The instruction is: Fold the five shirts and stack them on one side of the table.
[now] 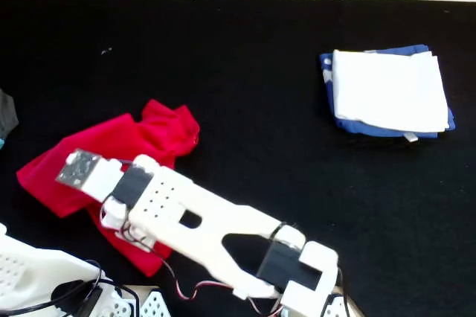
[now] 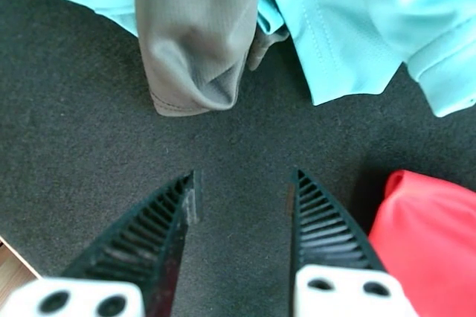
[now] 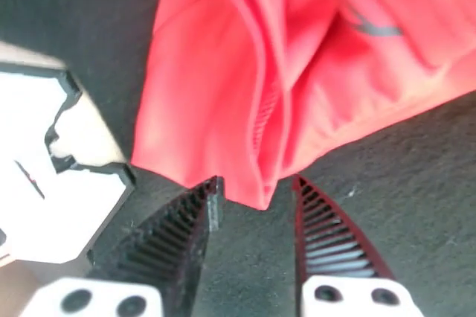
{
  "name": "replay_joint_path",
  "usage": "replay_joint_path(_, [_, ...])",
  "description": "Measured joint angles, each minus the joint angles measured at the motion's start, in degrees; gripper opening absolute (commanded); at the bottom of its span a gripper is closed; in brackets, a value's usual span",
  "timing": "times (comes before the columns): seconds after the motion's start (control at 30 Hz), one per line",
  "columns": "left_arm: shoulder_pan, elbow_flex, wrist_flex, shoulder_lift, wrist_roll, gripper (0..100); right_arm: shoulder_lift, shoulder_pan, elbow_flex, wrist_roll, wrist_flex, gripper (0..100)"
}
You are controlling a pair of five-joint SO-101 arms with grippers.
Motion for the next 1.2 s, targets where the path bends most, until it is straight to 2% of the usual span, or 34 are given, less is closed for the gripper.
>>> replay_joint_path(0.17, [0.00,0.00,0.00,0.00,0.00,19,0.00,-2.20,2.11,0.00,-2.73,14.9])
replay_joint_path(0.47, [0.00,0.00,0.00,0.00,0.00,19,5.36,-0.18,5.54,2.20,-5.80,14.7])
replay_joint_path(0.53, [0.00,0.00,0.00,0.00,0.00,19,6.51,1.05,5.54,2.20,-5.98,10.4])
replay_joint_path(0.6, [0.00,0.00,0.00,0.00,0.00,19,6.77,2.02,5.63,2.99,-5.98,0.0])
replay_joint_path(0.8, [0.00,0.00,0.00,0.00,0.00,19,6.95,4.31,5.80,6.51,-4.13,0.7])
replay_joint_path(1.03, [1.67,0.00,0.00,0.00,0.00,19,6.95,15.82,5.36,7.03,-0.79,0.7])
replay_joint_path(1.2, [5.27,0.00,0.88,0.00,0.00,19,7.03,28.13,-2.90,13.19,5.80,0.7])
